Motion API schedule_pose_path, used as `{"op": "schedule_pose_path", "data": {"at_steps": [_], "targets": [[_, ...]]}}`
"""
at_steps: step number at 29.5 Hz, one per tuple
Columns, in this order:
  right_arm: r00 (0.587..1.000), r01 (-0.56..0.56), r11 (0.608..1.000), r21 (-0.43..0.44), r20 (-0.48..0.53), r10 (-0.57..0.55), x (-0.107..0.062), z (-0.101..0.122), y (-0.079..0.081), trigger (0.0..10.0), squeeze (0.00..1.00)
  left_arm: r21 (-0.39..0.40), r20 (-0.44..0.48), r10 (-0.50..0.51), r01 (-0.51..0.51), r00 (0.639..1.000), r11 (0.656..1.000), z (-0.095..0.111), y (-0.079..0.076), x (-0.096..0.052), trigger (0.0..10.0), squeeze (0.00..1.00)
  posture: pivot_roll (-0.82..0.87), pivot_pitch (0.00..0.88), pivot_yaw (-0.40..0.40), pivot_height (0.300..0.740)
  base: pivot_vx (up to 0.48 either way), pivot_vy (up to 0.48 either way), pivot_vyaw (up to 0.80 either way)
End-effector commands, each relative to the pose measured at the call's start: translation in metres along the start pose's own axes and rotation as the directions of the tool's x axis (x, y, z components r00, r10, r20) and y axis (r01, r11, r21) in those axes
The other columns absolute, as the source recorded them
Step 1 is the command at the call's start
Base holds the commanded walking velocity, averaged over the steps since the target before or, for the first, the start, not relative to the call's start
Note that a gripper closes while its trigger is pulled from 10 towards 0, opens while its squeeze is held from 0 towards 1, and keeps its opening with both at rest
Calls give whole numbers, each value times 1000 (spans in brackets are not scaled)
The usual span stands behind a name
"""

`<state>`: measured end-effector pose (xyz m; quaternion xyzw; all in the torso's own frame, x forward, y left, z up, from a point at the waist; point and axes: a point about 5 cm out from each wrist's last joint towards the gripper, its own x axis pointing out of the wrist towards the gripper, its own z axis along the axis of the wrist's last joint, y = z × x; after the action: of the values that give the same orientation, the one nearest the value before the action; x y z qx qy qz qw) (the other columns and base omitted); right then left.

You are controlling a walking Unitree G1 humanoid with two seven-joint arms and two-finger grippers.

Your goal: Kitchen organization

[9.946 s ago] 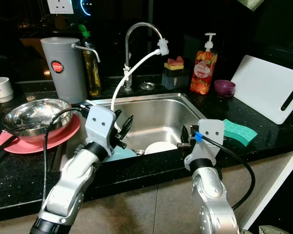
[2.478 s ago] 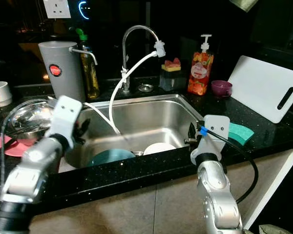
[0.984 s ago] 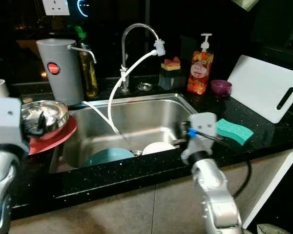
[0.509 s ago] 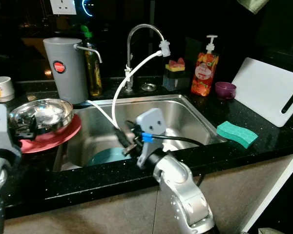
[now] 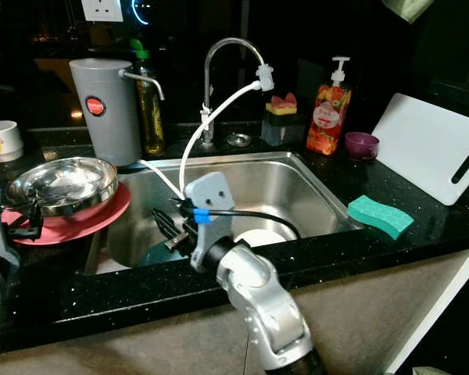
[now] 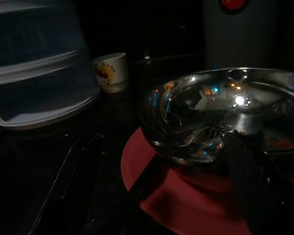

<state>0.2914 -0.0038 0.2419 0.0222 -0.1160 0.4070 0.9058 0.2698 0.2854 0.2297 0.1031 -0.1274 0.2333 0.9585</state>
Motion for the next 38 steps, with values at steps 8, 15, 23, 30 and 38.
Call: {"op": "schedule_pose_path", "data": {"at_steps": [8,15,23,30,38], "targets": [[999,22,1000,8,31,-22,7,9,0,10000,0,-43,18,-103,104,994,994,0,-9,13,10000,0,89,40,-69,740,0,0,0],[999,35,999,13,41,-35,6,11,-1,10000,0,-129,20,-155,156,988,979,0,-14,22,8745,0,82,38,-67,740,0,0,0],[998,44,999,19,46,-45,6,12,-1,10000,0,-295,-36,-170,152,985,943,-8,-16,26,1294,0,78,41,-65,740,0,0,0],[997,56,998,31,46,-57,5,12,-3,10000,0,-300,-52,-163,140,985,944,-14,-19,23,0,0,74,43,-73,740,0,0,0],[996,65,997,35,51,-67,5,14,-5,10000,0,-130,74,-122,131,990,983,5,-21,28,0,0,69,43,-75,740,0,0,0]]}}
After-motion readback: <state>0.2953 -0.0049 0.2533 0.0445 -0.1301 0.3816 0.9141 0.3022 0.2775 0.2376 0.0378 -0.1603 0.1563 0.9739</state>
